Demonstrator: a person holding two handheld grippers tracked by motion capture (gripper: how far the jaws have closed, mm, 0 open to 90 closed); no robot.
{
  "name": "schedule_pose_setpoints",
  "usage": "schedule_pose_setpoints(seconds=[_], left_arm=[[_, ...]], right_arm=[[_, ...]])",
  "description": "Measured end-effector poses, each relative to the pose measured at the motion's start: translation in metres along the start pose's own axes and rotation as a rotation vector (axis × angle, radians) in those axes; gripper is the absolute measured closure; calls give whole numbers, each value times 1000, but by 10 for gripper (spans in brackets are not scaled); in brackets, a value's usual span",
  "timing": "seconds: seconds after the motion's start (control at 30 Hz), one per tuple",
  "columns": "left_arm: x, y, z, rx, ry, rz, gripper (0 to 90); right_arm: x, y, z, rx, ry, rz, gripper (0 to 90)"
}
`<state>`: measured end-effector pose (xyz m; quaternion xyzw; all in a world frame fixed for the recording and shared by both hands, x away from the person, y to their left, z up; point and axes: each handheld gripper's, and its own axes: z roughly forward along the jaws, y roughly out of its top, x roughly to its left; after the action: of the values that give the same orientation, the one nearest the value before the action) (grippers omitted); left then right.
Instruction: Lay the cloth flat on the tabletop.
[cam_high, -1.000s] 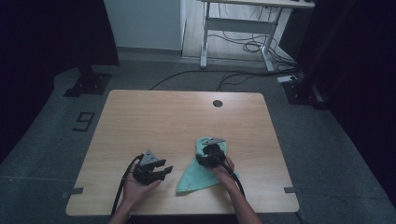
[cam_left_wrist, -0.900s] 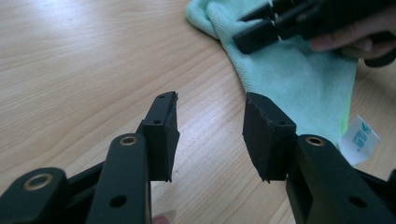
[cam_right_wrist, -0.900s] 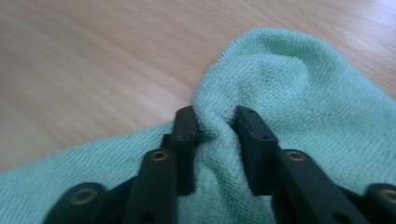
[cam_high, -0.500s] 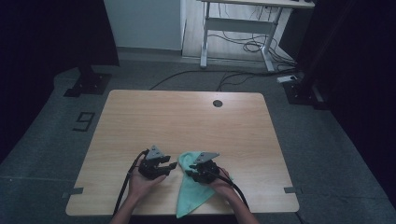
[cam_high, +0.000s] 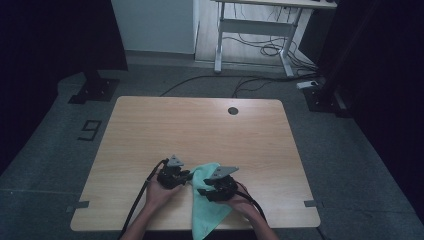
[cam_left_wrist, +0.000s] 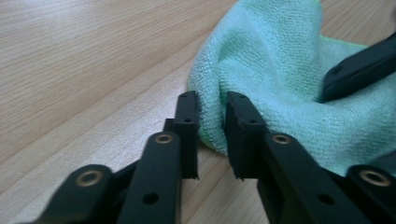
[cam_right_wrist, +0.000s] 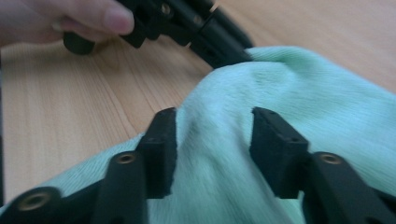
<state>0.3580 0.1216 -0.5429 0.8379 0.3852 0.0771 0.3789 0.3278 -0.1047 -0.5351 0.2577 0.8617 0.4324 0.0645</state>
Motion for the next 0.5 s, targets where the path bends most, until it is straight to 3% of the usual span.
schedule_pose_setpoints(seconds=[0.13,0.3,0.4,0.5], left_arm=[[-3,2,0,17,17,20,826],[-7,2,-1,26,39,30,858],[-8,3,-2,30,44,32,864],[-8,3,-4,32,45,34,866]], right_arm=[[-1,-10,-28,-46,-80,54,435],[-7,-35,-60,0,-269,137,424],[-12,-48,-66,25,-317,180,423],[-11,-56,-66,50,-310,191,426]])
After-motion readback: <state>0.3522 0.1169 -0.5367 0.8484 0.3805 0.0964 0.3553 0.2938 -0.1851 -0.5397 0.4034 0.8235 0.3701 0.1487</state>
